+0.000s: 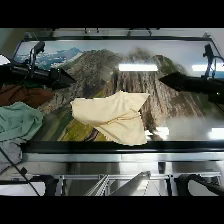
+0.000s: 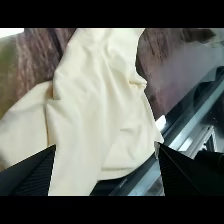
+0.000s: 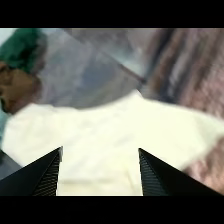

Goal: Fold the shirts.

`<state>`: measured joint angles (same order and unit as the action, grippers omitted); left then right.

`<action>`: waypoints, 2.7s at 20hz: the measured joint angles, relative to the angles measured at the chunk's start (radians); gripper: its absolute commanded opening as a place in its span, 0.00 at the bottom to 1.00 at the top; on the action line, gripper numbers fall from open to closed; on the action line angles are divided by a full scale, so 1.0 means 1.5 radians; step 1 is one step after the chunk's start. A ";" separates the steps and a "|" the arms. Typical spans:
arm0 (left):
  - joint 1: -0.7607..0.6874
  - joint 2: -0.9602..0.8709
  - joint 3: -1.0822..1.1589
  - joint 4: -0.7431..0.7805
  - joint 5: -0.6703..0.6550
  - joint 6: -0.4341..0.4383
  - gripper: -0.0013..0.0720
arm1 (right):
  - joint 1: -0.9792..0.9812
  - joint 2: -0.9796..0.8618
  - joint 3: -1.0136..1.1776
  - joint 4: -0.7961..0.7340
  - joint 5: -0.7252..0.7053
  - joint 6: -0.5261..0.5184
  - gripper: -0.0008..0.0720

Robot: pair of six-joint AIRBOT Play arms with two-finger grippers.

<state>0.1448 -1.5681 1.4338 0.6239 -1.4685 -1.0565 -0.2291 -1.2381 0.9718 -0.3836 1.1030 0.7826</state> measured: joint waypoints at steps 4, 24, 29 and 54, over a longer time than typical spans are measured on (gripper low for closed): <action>-0.021 -0.046 -0.029 0.037 -0.069 -0.043 1.00 | -0.041 -0.011 -0.082 -0.116 0.047 0.063 0.74; -0.368 -0.184 0.069 0.420 0.023 -0.190 0.82 | 0.178 -0.148 -0.265 -0.034 -0.050 0.024 0.09; -0.387 -0.236 0.134 0.429 -0.019 -0.191 0.04 | 0.183 -0.147 -0.239 0.003 -0.011 0.004 0.03; 0.039 0.313 -0.005 -0.196 -0.052 -0.046 0.05 | -0.011 0.200 0.314 0.061 0.056 -0.012 0.04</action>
<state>0.2039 -1.0981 1.4258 0.3305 -1.5471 -1.1248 -0.2462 -0.9382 1.4433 -0.2928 1.1870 0.7650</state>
